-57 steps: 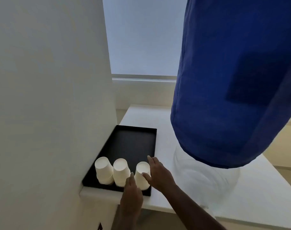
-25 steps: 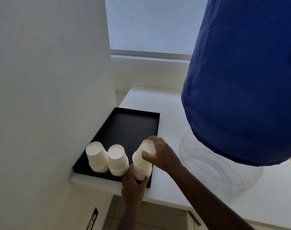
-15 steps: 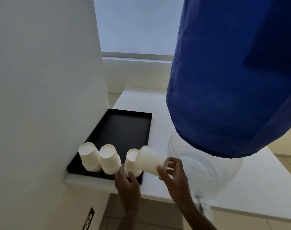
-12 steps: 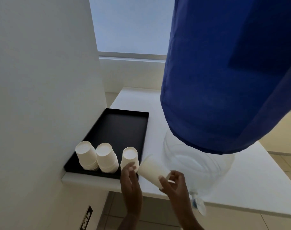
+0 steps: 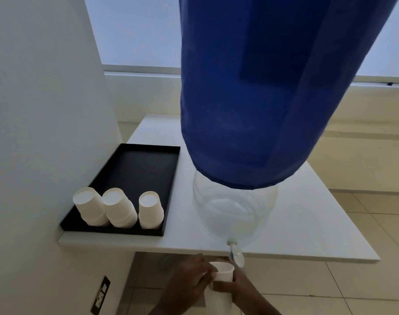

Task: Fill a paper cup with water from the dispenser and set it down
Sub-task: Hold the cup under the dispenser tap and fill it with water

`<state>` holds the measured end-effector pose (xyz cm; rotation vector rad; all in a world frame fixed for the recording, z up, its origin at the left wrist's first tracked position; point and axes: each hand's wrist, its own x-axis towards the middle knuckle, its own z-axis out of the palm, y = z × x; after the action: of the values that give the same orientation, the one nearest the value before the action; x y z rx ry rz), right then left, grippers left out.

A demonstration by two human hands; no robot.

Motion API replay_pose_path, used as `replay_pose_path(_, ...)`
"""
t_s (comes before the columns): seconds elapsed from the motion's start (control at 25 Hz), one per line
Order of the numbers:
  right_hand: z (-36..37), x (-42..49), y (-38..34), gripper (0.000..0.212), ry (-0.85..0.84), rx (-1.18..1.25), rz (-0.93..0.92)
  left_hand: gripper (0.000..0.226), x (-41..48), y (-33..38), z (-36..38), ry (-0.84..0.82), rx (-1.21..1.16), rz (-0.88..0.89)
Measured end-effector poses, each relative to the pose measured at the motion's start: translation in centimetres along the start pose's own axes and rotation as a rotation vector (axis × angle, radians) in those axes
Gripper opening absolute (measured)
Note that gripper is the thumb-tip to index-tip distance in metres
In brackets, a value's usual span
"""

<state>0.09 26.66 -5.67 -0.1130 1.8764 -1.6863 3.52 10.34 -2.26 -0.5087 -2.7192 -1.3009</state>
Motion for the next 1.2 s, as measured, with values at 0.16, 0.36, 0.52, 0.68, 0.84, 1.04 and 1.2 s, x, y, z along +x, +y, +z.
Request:
replay_pose_path(0.16,-1.2,-0.7,3.5,0.053,0.071,-0.222,-0.036,0.022,1.6,0.4,1.6,0.054,0.114,0.009)
replay_pose_path(0.36,-2.0,-0.6,4.5,0.054,0.384,-0.108,-0.096,0.052,4.8,1.7,3.6,-0.127,0.328,-0.101)
replay_pose_path(0.52,-1.2,0.2,3.3,0.049,0.518,-0.056,-0.171,0.057,6.1,2.3,4.5,-0.263,0.576,-0.026)
replay_pose_path(0.68,-0.7,1.0,2.8,0.062,0.52,-0.046,-0.216,0.053,6.9,2.3,4.3,-0.378,0.747,0.08)
replay_pose_path(0.84,-1.0,1.5,2.9,0.056,0.535,-0.026,-0.265,0.041,8.2,2.5,3.6,-0.389,0.685,0.021)
replay_pose_path(1.04,-1.4,1.9,3.2,0.048,0.533,-0.098,-0.285,0.036,8.8,2.4,3.3,-0.236,0.444,-0.114)
replay_pose_path(1.2,-1.5,2.0,3.4,0.044,0.55,-0.13,-0.288,0.024,9.7,3.6,3.5,-0.207,0.414,-0.132)
